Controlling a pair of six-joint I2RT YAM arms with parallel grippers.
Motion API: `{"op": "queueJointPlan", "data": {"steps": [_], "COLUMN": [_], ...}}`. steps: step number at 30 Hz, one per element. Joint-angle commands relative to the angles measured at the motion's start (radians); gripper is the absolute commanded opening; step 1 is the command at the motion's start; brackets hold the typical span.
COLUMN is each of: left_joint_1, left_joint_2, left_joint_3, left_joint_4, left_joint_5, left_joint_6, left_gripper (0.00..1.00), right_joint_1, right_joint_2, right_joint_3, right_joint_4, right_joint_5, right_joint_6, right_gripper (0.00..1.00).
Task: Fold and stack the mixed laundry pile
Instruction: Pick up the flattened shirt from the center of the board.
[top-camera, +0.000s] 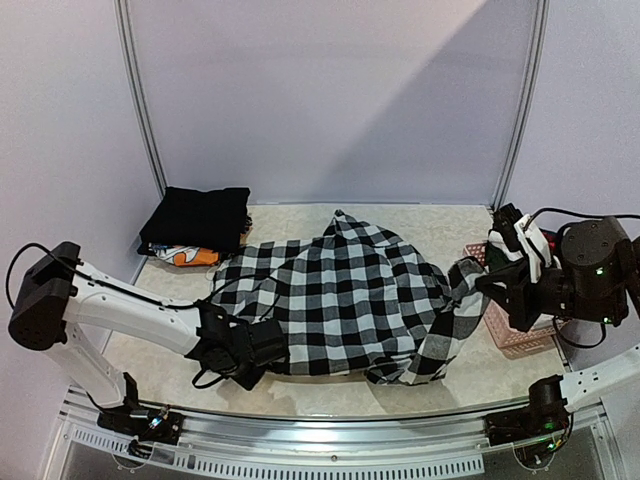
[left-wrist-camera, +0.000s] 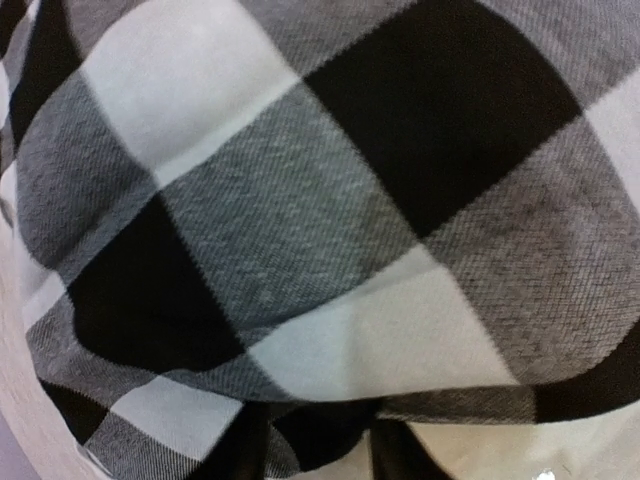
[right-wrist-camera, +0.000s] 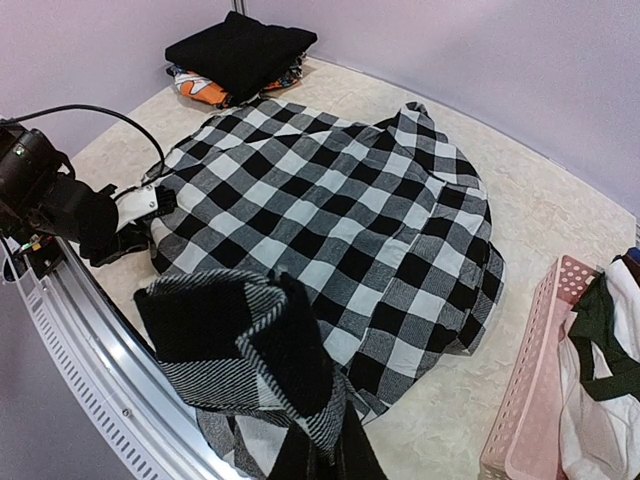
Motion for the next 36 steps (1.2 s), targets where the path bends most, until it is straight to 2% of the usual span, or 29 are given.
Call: {"op": "queueJointPlan", "data": {"steps": [1, 2, 3, 4, 13, 17, 20, 23, 25, 28, 32, 33, 34, 35, 36], "left_joint_1": [0.019, 0.016, 0.010, 0.002, -0.085, -0.086, -0.086, -0.086, -0.086, -0.104, -0.159, -0.169, -0.175, -0.180, -0.185], "left_joint_2": [0.060, 0.062, 0.062, 0.059, -0.036, -0.134, -0.191, -0.211, -0.192, -0.136, -0.079, -0.071, -0.064, -0.056, -0.050], "left_joint_3": [-0.008, -0.002, 0.005, 0.014, 0.162, 0.291, 0.363, 0.367, 0.330, 0.255, 0.215, 0.205, 0.196, 0.189, 0.184], "left_joint_4": [-0.015, -0.019, -0.027, -0.040, -0.259, -0.442, -0.512, -0.503, -0.455, -0.355, -0.307, -0.297, -0.290, -0.286, -0.286], "left_joint_5": [0.061, 0.069, 0.071, 0.068, 0.018, -0.077, -0.128, -0.106, -0.042, 0.089, 0.131, 0.137, 0.138, 0.132, 0.113], "left_joint_6": [0.044, 0.045, 0.045, 0.041, 0.042, 0.046, 0.046, 0.063, 0.080, 0.100, 0.094, 0.091, 0.087, 0.080, 0.070], "left_gripper": [0.21, 0.14, 0.02, 0.00, 0.00, 0.00, 0.00, 0.00, 0.00, 0.00, 0.00, 0.02, 0.08, 0.20, 0.38], "right_joint_1": [-0.001, -0.001, 0.000, -0.001, 0.000, -0.001, 0.000, -0.001, 0.000, 0.000, -0.001, -0.001, -0.002, -0.002, -0.001], "right_joint_2": [-0.039, -0.043, -0.045, -0.047, -0.058, 0.012, 0.091, 0.154, 0.191, 0.232, 0.191, 0.170, 0.155, 0.128, 0.111], "right_joint_3": [-0.003, -0.001, 0.002, 0.006, 0.106, 0.266, 0.423, 0.526, 0.538, 0.488, 0.360, 0.338, 0.318, 0.299, 0.282], "right_joint_4": [-0.021, -0.029, -0.039, -0.049, -0.103, -0.169, -0.221, -0.249, -0.280, -0.329, -0.288, -0.280, -0.272, -0.263, -0.254], "right_joint_5": [0.015, 0.022, 0.030, 0.043, 0.066, 0.090, 0.131, 0.133, 0.111, 0.062, -0.009, -0.017, -0.020, -0.021, -0.021], "right_joint_6": [0.023, 0.025, 0.028, 0.039, 0.041, 0.001, -0.024, -0.063, -0.077, -0.055, -0.026, -0.021, -0.018, -0.009, -0.006], "right_gripper": [0.00, 0.00, 0.00, 0.00, 0.00, 0.00, 0.00, 0.00, 0.00, 0.00, 0.01, 0.01, 0.01, 0.01, 0.01]}}
